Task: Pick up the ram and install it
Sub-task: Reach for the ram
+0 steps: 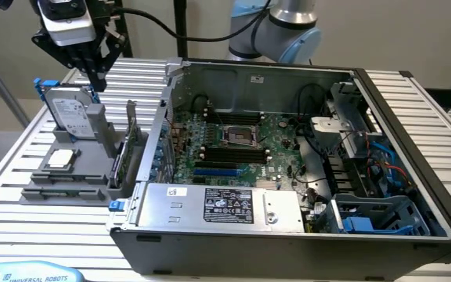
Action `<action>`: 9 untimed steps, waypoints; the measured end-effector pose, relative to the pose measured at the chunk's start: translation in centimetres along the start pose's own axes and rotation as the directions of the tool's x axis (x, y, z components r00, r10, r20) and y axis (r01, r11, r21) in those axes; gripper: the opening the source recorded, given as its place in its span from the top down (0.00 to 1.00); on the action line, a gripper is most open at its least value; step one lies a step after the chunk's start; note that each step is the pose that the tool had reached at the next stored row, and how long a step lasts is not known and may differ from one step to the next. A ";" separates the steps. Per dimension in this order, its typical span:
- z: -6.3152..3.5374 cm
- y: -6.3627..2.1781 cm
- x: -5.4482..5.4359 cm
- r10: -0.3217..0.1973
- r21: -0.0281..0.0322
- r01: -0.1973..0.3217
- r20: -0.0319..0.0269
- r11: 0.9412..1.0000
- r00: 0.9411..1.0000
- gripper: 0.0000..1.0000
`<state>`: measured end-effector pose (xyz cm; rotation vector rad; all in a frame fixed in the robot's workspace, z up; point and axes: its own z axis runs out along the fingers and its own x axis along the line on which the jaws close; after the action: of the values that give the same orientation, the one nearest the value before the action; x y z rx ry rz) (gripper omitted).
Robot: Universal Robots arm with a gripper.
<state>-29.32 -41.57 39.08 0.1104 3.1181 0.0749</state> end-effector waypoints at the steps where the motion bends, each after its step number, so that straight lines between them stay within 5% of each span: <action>1: 0.02 -0.06 0.5 0.000 0.000 0.000 0.000 1.000 1.000 0.89; 9: 0.16 -0.51 4.1 0.000 0.000 0.000 0.000 1.000 1.000 0.89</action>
<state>-33.43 -41.78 38.82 0.1104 3.1180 0.0750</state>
